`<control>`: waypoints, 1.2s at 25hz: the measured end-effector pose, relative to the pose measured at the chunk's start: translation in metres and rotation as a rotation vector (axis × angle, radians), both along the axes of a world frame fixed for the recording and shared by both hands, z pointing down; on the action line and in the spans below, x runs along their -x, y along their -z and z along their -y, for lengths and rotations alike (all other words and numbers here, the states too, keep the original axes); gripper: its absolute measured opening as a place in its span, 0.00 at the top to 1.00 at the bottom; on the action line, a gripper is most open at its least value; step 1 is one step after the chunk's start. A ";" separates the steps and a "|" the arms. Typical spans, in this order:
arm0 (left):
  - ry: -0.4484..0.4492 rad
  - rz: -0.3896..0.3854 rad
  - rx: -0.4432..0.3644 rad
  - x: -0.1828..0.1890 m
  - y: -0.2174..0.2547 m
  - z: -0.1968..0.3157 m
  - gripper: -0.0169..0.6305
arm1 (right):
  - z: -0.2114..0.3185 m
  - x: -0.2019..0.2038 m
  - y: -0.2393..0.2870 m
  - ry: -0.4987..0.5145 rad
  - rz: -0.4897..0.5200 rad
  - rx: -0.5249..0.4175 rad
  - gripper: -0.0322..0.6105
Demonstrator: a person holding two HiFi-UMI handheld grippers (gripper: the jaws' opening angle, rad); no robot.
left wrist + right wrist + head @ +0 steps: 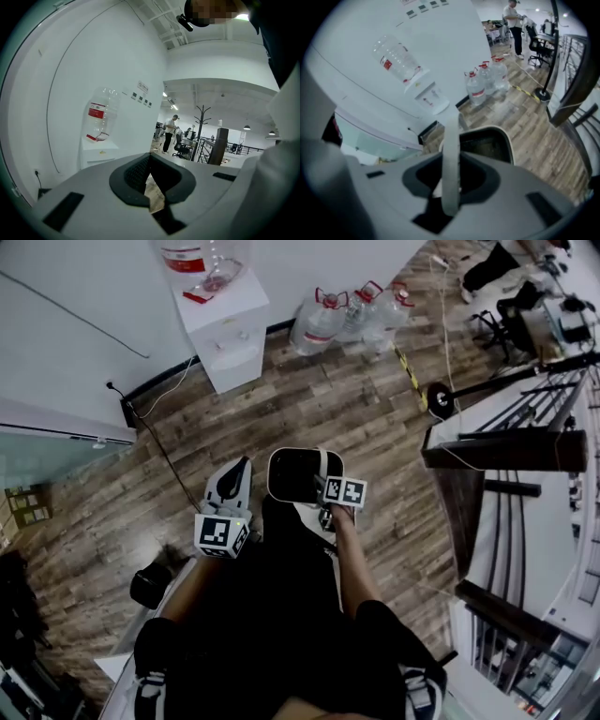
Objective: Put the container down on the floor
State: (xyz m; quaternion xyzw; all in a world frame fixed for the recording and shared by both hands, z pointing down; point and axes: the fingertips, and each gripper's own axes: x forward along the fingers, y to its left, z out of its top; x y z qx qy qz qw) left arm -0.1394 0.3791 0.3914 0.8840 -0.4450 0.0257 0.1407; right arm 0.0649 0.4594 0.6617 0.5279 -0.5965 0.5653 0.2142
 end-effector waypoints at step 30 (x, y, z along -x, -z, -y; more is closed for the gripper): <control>0.103 0.008 -0.009 -0.107 0.000 0.196 0.93 | 0.209 -0.132 -0.011 0.056 -0.019 0.008 0.77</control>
